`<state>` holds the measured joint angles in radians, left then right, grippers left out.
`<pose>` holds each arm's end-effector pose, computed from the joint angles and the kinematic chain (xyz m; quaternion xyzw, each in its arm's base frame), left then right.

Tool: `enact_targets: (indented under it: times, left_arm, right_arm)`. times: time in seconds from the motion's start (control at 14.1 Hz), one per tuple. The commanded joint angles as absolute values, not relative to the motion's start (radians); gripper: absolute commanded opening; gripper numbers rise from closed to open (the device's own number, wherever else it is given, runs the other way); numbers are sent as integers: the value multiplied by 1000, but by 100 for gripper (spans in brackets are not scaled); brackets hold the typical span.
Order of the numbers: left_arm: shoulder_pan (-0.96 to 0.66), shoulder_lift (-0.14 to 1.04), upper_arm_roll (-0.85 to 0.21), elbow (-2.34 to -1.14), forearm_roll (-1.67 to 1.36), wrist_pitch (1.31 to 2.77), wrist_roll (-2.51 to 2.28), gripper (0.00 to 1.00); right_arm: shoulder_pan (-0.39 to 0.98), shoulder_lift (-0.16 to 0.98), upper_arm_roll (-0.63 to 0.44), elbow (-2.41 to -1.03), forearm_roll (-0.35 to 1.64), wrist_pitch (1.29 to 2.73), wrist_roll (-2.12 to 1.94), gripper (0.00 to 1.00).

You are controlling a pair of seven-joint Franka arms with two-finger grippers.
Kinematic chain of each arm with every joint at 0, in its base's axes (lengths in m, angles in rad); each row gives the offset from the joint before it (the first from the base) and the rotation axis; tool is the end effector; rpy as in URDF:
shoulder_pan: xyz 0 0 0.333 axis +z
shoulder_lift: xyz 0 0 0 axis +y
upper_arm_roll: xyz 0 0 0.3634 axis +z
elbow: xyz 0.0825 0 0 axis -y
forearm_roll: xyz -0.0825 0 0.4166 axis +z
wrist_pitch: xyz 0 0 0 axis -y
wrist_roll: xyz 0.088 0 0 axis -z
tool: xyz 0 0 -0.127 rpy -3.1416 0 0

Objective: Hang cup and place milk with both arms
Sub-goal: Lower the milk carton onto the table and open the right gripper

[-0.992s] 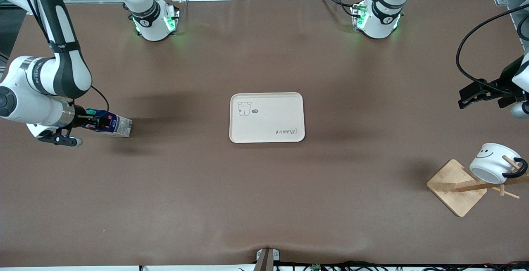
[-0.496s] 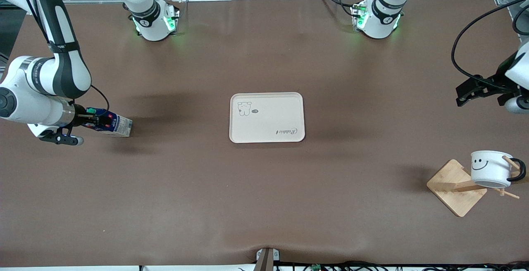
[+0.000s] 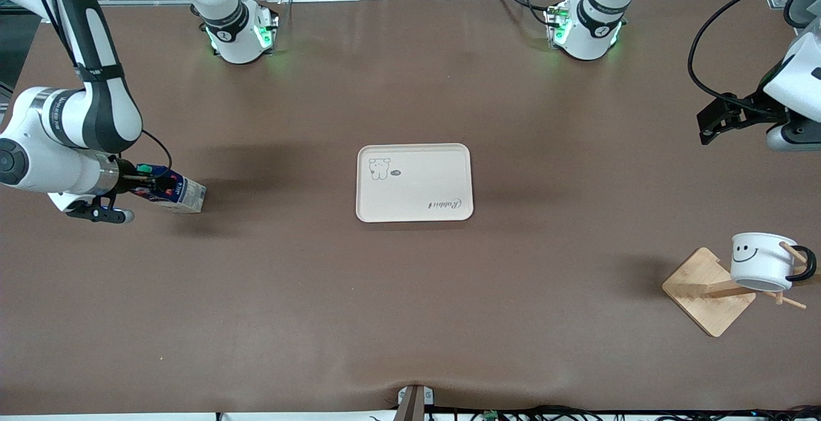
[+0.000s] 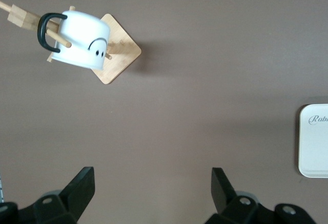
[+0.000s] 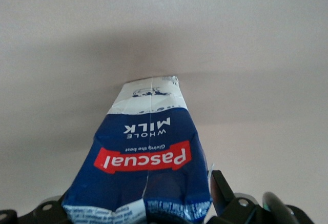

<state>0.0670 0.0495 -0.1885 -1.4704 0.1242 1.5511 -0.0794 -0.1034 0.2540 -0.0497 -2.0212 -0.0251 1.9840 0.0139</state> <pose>0.6017 -0.0541 0.6726 -0.9981 0.0186 -0.0217 0.0555 0.5828 -0.0913 0.3104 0.9864 -0.0760 -0.1458 0.0068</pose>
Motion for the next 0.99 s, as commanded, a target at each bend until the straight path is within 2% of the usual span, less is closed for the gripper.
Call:
enact_targets:
  times: [0.0,0.78,0.92]
  left_arm:
    - [67,26,-175,-1496,106,1551,-65,100]
    - [127,26,-175,-1494,64,1551,-58,100]
    - [126,29,-175,-1493,64,1552,-58,100]
  right_arm:
    - [-120,255,-35,-2002,-21,1933,3,100]
    - [-112,249,-34,-1895,-20,1821,-3,100]
    - [-112,249,-23,-1829,41,1734,-12,100]
